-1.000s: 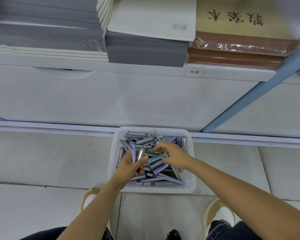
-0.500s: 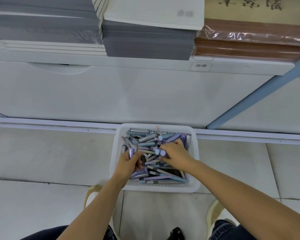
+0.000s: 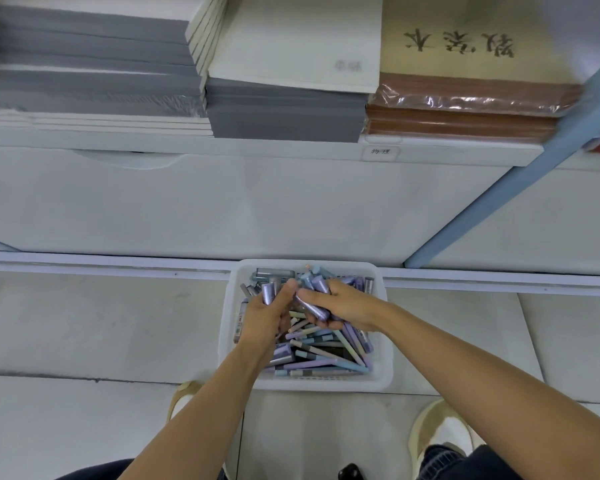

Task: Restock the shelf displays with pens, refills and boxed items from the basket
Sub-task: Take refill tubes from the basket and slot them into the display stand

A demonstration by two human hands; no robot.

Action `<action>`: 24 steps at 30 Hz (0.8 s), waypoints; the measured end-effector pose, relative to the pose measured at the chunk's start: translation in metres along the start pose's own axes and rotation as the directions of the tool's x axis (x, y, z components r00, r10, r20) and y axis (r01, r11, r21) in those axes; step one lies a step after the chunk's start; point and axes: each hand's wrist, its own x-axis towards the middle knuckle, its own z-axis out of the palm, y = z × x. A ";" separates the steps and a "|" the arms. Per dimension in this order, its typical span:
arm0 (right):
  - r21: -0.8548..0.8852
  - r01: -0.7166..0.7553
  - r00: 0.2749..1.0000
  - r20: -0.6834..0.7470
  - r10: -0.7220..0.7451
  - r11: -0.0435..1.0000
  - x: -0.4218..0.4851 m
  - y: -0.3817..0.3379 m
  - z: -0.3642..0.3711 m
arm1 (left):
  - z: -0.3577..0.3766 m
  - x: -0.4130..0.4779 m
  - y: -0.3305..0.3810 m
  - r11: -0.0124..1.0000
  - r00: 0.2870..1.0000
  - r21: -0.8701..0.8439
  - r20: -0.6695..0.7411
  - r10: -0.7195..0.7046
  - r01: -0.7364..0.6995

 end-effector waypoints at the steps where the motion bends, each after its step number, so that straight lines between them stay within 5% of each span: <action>1: 0.027 -0.008 1.000 0.013 0.008 1.000 -0.002 -0.004 0.000 | 0.003 -0.002 0.005 1.000 1.000 -0.001 0.019 0.001 -0.001; 9: 0.093 0.139 0.989 -0.069 -0.133 0.986 -0.022 -0.054 0.001 | 0.023 -0.015 0.053 0.976 0.994 -0.214 -0.103 0.021 -0.043; 14: 0.063 0.253 0.967 -0.014 -0.253 0.965 -0.039 -0.087 0.015 | 0.036 -0.033 0.079 0.950 1.000 -0.312 -0.002 0.011 -0.011; 21: -0.082 0.267 0.957 -0.096 -0.274 0.960 -0.076 -0.139 0.009 | 0.038 -0.055 0.131 0.940 0.954 -0.210 -0.192 0.232 -0.271; 24: -0.197 0.264 0.946 -0.136 -0.293 0.944 -0.094 -0.160 0.003 | 0.039 -0.068 0.158 0.932 0.930 -0.047 -0.106 0.353 -0.359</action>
